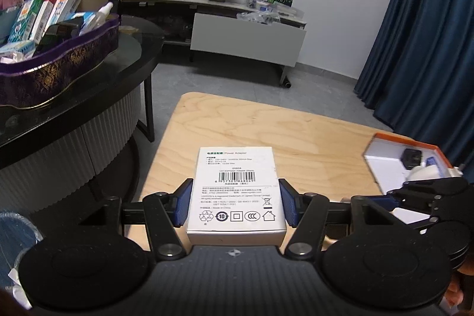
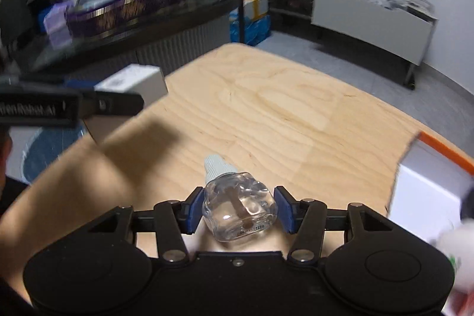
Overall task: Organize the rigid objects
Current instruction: 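Grasp the white adapter box with the left gripper while the right grasps the clear glass bottle, then carry the adapter box and glass bottle over the white box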
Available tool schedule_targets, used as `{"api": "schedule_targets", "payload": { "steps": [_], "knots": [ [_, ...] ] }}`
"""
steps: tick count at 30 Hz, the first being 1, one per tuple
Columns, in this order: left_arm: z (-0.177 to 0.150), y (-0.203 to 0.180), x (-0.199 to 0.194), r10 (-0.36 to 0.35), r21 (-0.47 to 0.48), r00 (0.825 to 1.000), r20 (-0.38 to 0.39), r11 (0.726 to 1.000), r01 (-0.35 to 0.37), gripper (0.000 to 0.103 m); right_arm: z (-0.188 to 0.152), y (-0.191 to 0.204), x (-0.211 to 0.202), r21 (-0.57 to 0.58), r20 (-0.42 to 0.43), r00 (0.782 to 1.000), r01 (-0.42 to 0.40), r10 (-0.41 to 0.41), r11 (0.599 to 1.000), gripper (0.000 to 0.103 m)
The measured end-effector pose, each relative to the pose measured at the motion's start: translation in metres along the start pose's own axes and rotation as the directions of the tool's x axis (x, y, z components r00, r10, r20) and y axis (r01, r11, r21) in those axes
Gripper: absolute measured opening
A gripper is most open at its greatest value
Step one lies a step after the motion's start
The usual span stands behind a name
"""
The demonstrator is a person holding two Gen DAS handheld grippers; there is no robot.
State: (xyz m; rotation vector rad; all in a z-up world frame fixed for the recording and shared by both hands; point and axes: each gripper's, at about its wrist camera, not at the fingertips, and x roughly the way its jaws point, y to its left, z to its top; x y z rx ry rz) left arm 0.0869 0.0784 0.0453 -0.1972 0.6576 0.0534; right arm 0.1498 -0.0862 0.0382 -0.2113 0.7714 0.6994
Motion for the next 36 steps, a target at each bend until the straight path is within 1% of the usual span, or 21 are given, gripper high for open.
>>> {"api": "schedule_targets", "payload": {
  "steps": [3,5,8,11,12,14,19,21,24,28,31,36],
  "knots": [
    [-0.005,-0.013,-0.015,-0.016,-0.002,1.0,0.013,1.0,0.016,0.06,-0.008,-0.001,-0.034,0.043,0.062,0.997,0.049,-0.052,0.998,0.062],
    [-0.008,-0.024,-0.026,-0.028,0.006,0.999,0.024,1.0,0.028,0.06,-0.017,-0.002,-0.059,0.069,0.103,0.991,0.083,-0.09,0.994,0.062],
    [-0.013,-0.045,-0.039,-0.062,0.021,0.997,0.037,0.998,0.061,0.06,-0.035,-0.008,-0.101,0.131,0.164,0.976,0.121,-0.142,0.984,0.062],
    [-0.019,-0.073,-0.049,-0.106,0.049,0.993,0.047,0.993,0.104,0.06,-0.054,-0.019,-0.144,0.197,0.216,0.956,0.155,-0.197,0.968,0.062],
    [-0.021,-0.084,-0.051,-0.123,0.057,0.991,0.049,0.991,0.12,0.06,-0.059,-0.024,-0.157,0.221,0.233,0.948,0.168,-0.219,0.961,0.062],
    [-0.025,-0.106,-0.053,-0.165,0.072,0.985,0.042,0.984,0.162,0.06,-0.071,-0.034,-0.184,0.26,0.263,0.923,0.212,-0.281,0.942,0.062],
    [-0.028,-0.164,-0.059,-0.247,0.155,0.968,0.044,0.959,0.237,0.06,-0.101,-0.062,-0.234,0.348,0.288,0.861,0.314,-0.419,0.883,0.062],
    [-0.027,-0.179,-0.058,-0.273,0.165,0.961,0.042,0.951,0.263,0.06,-0.113,-0.072,-0.251,0.398,0.299,0.842,0.318,-0.449,0.86,0.062],
    [-0.028,-0.197,-0.062,-0.301,0.18,0.952,0.058,0.941,0.286,0.06,-0.127,-0.08,-0.27,0.442,0.311,0.814,0.332,-0.49,0.833,0.062],
    [-0.039,-0.209,-0.066,-0.311,0.196,0.948,0.064,0.936,0.294,0.06,-0.142,-0.081,-0.281,0.47,0.32,0.801,0.329,-0.506,0.819,0.062],
    [-0.047,-0.209,-0.064,-0.31,0.191,0.949,0.055,0.936,0.295,0.06,-0.148,-0.083,-0.283,0.487,0.322,0.8,0.319,-0.507,0.813,0.062],
    [-0.05,-0.205,-0.064,-0.302,0.179,0.952,0.046,0.94,0.29,0.06,-0.158,-0.085,-0.29,0.501,0.329,0.799,0.304,-0.504,0.81,0.062]
  ]
}}
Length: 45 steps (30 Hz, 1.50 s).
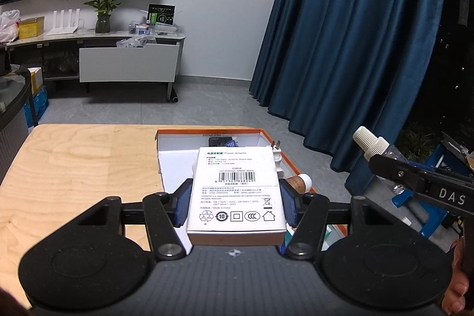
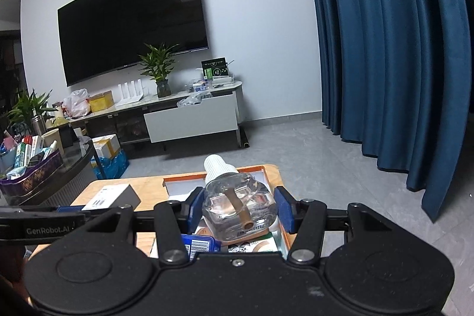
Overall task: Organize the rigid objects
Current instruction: 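Carry the adapter box and glass bottle over the white box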
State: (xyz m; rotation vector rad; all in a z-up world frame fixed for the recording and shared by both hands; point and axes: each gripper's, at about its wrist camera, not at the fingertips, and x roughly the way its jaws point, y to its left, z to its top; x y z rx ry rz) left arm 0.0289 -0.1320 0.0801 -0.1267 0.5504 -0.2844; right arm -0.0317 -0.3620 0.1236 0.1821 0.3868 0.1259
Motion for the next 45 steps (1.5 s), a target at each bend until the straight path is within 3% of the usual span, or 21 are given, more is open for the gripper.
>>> {"api": "schedule_targets", "payload": {
  "steps": [45],
  "knots": [
    [-0.0084,-0.0018,-0.0108,0.021,-0.017,1.0,-0.011,1.0,-0.021,0.06,-0.0012,0.0003,-0.0015,-0.018,-0.036,0.999,-0.04,0.04,0.999,0.062]
  ]
}}
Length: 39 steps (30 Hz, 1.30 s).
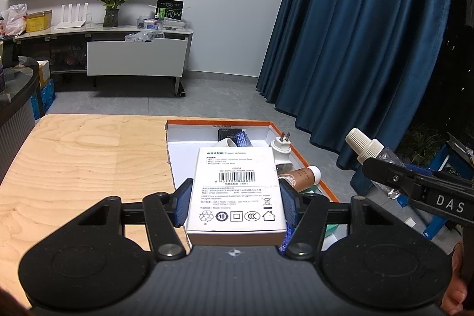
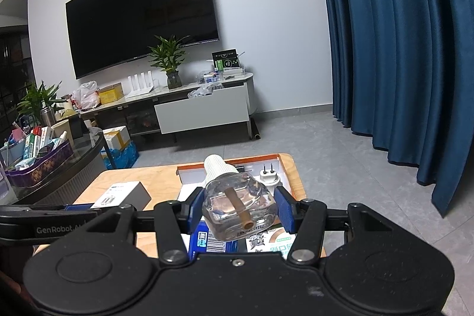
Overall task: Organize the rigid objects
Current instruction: 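Carry the adapter box and glass bottle over the white box, then lower the adapter box and bottle into the white box and open both grippers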
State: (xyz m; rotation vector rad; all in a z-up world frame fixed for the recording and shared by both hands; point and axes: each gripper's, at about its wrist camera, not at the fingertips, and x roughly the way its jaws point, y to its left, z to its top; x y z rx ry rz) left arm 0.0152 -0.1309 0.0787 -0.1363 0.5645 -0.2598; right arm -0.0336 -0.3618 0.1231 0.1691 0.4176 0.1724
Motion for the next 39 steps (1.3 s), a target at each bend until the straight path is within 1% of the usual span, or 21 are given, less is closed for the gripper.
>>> {"api": "schedule_targets", "payload": {
  "steps": [12,19,29,39],
  "knots": [
    [-0.001,0.006,0.004,0.007,-0.005,1.0,-0.016,1.0,-0.007,0.06,-0.003,0.001,0.01,-0.002,-0.025,1.0,0.0,-0.001,1.0,0.062],
    [-0.005,0.015,0.012,0.021,-0.021,0.999,-0.039,1.0,-0.022,0.06,-0.005,-0.001,0.027,-0.004,-0.059,0.998,0.004,-0.004,1.0,0.062],
    [-0.008,0.028,0.029,0.044,-0.035,0.996,-0.08,0.998,-0.047,0.06,-0.014,-0.004,0.05,0.006,-0.099,0.995,0.012,-0.011,1.0,0.062],
    [-0.013,0.031,0.05,0.057,-0.021,0.99,-0.127,0.998,-0.06,0.06,-0.025,-0.009,0.074,0.013,-0.143,0.99,0.022,-0.02,1.0,0.062]
  ]
}}
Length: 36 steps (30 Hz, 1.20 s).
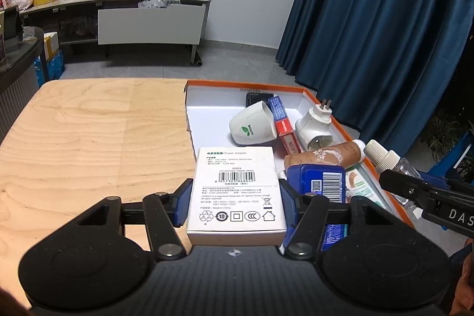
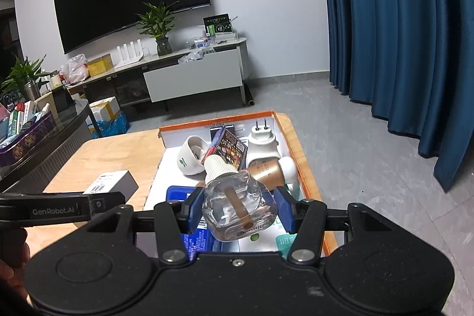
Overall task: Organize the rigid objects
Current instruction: 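Lower the adapter box and bottle into the white box and open both grippers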
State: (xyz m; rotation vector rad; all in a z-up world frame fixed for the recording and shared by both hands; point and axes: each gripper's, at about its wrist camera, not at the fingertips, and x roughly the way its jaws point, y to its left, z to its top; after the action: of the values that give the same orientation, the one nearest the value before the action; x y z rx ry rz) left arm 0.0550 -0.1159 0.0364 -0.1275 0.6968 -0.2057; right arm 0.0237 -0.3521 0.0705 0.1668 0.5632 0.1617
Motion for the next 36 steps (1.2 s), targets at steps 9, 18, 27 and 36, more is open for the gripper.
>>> {"api": "schedule_targets", "payload": {
  "steps": [9,18,27,36],
  "knots": [
    [0.001,0.001,0.016,0.007,0.009,1.0,-0.029,1.0,-0.007,0.06,-0.004,-0.004,0.014,0.012,-0.02,1.0,0.009,-0.008,1.0,0.062],
    [0.006,0.001,0.034,0.014,0.013,0.999,-0.05,1.0,-0.013,0.06,-0.006,-0.005,0.022,0.02,-0.021,1.0,0.016,-0.016,1.0,0.063],
    [0.017,-0.003,0.054,0.007,0.014,0.998,-0.066,1.0,-0.006,0.06,-0.002,-0.012,0.015,0.026,0.024,0.999,0.027,-0.027,0.999,0.076],
    [0.025,-0.007,0.079,-0.013,0.0,0.994,-0.105,1.0,0.013,0.067,0.004,-0.012,0.006,0.023,0.055,0.998,0.03,-0.031,0.999,0.078]
  ]
}}
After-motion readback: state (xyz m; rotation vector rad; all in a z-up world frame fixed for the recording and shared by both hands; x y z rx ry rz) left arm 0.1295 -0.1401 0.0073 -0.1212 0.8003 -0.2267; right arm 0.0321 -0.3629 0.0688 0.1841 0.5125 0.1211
